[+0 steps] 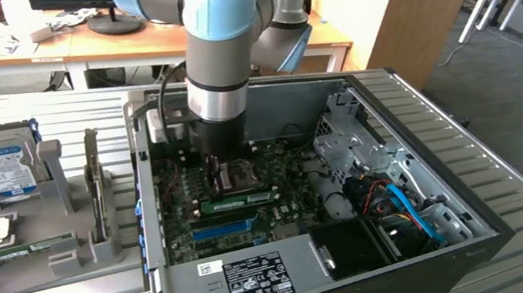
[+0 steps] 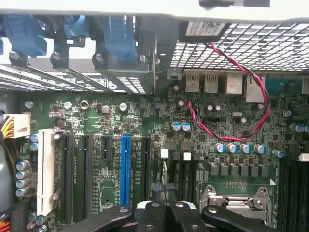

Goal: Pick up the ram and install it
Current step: 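Press down the ram until it locks into place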

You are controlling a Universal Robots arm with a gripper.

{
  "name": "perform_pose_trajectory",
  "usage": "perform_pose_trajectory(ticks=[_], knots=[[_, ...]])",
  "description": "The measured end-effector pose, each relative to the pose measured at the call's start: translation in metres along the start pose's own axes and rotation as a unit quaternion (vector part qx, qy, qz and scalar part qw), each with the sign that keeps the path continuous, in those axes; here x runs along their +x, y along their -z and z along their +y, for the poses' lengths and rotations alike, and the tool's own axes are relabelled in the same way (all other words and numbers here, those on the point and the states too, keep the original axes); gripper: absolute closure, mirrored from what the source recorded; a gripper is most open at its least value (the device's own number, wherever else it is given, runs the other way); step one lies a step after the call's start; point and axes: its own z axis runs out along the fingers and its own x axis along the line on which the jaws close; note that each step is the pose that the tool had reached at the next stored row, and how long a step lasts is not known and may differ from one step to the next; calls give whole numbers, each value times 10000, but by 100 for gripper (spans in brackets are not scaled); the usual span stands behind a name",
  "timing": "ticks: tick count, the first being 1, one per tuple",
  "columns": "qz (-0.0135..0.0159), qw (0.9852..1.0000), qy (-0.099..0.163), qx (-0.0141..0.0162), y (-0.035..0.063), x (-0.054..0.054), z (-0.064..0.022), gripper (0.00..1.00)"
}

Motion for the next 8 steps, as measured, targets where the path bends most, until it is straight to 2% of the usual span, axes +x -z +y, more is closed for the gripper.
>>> perform_pose_trajectory(ticks=[8], knots=[[0,10000,0,0,-37,-4,28,90]])
